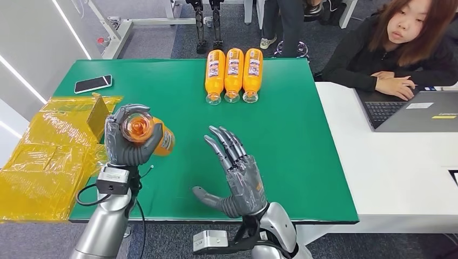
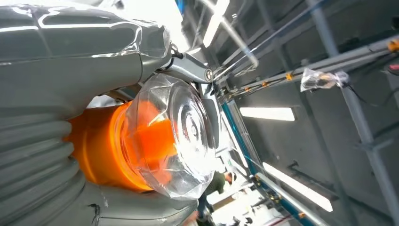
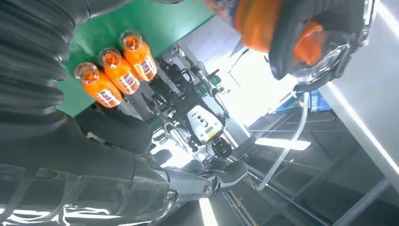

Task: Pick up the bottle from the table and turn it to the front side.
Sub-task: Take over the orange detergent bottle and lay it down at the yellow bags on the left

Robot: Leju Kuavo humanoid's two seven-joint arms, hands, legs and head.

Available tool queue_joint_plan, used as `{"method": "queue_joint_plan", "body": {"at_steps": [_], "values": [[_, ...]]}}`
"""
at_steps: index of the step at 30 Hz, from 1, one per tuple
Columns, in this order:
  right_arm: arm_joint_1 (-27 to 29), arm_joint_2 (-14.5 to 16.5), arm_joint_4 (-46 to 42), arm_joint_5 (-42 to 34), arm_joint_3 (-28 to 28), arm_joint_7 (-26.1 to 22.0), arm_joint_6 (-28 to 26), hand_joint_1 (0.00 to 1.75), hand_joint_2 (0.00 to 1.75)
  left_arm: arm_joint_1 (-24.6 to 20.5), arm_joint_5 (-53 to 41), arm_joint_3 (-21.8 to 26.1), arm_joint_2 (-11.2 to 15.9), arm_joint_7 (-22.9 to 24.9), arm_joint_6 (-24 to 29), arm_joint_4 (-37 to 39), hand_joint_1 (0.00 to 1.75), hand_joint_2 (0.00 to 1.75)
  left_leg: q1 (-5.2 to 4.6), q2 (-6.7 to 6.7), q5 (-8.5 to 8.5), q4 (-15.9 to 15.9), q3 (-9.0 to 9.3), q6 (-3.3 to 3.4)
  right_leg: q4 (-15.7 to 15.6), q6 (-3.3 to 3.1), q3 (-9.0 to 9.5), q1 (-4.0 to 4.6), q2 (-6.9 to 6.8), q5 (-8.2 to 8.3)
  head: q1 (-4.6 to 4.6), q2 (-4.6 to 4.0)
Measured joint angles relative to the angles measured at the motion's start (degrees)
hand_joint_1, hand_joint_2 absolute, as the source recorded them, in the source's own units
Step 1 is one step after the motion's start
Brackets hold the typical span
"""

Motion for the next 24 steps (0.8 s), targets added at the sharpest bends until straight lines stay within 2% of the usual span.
{"method": "queue_joint_plan", "body": {"at_steps": [2, 6, 11, 16, 20, 24], "values": [[-0.32, -0.63, 1.41, -1.07, 0.12, -0.48, -1.36, 0.0, 1.75, -0.75, -3.37, 0.45, 1.61, 2.17, -0.58, 0.01, 1.74, 1.75, -0.01, 0.0, 0.0, 0.0, 0.0, 0.0, -0.01, 0.0, 0.0, 0.0, 0.01, 0.0, 0.01, 0.0], [-0.3, -2.32, 3.42, -2.52, 0.14, -1.17, -4.13, 0.0, 1.75, -1.15, -10.27, 0.52, 5.28, 11.08, -6.12, -1.81, 1.74, 1.75, -0.01, 0.01, -0.01, 0.0, -0.02, 0.0, -0.02, 0.01, -0.01, -0.01, 0.03, 0.0, 0.01, 0.0], [-0.09, -4.52, 4.85, -4.57, 0.15, -1.88, -6.77, 0.0, 1.75, -1.37, -15.51, 0.29, 11.97, 18.25, -12.41, -3.63, 1.75, 1.75, -0.01, 0.12, -0.02, 0.0, -0.01, -0.01, -0.02, 0.0, -0.07, -0.01, 0.13, 0.0, 0.01, 0.0], [0.97, -5.88, 5.25, -4.47, 0.15, -1.02, -8.26, 0.0, 1.75, -1.21, -21.08, 0.03, 18.76, 22.75, -16.05, -3.71, 1.75, 1.75, 0.03, 0.21, -0.01, -0.03, -0.02, -0.04, 0.01, -0.05, -0.16, 0.01, 0.25, 0.01, 0.02, 0.0], [3.84, -6.87, 3.9, -2.86, 0.13, 0.09, -9.05, 0.0, 1.75, -1.94, -24.48, -0.2, 24.36, 24.9, -16.48, -2.59, 1.74, 1.75, 0.04, 0.28, -0.01, -0.07, -0.03, -0.07, 0.02, -0.08, -0.22, 0.02, 0.31, 0.0, 0.02, 0.0], [6.56, -7.07, 1.9, -0.86, 0.07, 0.67, -8.65, 0.0, 1.75, -3.65, -28.49, -0.21, 27.96, 27.29, -14.81, 2.11, 1.59, 1.75, 0.04, 0.31, -0.03, -0.08, -0.04, -0.09, 0.02, -0.1, -0.26, 0.02, 0.34, -0.02, 0.02, 0.0]]}}
